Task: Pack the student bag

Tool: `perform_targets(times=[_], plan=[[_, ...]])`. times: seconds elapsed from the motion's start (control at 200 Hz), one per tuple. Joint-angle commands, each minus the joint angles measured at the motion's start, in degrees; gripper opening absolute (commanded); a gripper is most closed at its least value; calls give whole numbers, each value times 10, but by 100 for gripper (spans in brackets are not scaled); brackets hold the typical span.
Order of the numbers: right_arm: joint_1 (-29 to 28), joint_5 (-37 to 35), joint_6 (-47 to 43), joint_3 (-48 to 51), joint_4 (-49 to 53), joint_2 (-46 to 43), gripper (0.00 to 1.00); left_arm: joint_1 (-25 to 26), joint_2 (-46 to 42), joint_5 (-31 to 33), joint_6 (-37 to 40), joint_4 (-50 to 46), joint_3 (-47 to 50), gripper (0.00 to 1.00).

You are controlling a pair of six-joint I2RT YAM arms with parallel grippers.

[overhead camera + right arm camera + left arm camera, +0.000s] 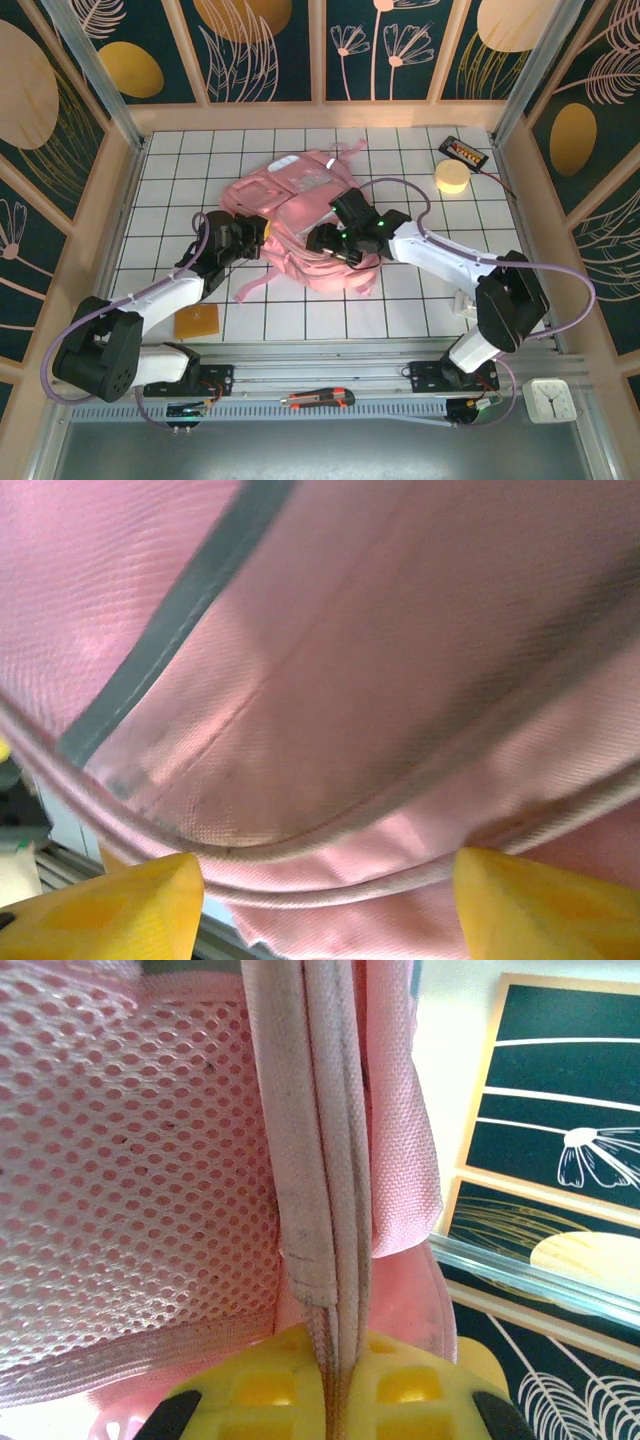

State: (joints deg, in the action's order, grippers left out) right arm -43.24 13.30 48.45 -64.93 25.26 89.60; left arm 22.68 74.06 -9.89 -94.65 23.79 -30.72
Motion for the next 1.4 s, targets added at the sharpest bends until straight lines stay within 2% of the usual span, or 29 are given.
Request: perform_targets(times=[0.0,0.12,0.22,0.32,0.39,0.57,0.751,1.046,1.266,1.396], plan=[[54,-1,6,6,-55,13,67,2,-34,27,-47,83,-7,0],[104,0,-34,-45,-63,54,67,12,-24,26,-50,87,-10,0],[115,-21,-75,-130,-1,74,67,23,-13,33,-52,86,-22,0],[70,-108,-110,-213,114,71,67,31,1,42,-58,92,-36,0],[12,-174,-100,-250,195,67,68,36,11,47,-59,93,-50,0],[-115,-252,-6,-192,244,35,68,60,39,61,-64,103,-89,0],[-169,-316,33,-176,220,37,68,100,62,82,-68,101,-121,0],[-172,-368,62,-165,201,57,59,126,54,103,-73,85,-123,0],[-156,-358,54,-152,173,75,43,127,46,107,-77,80,-127,0],[-156,-362,49,-165,183,97,42,127,52,105,-79,82,-137,0]])
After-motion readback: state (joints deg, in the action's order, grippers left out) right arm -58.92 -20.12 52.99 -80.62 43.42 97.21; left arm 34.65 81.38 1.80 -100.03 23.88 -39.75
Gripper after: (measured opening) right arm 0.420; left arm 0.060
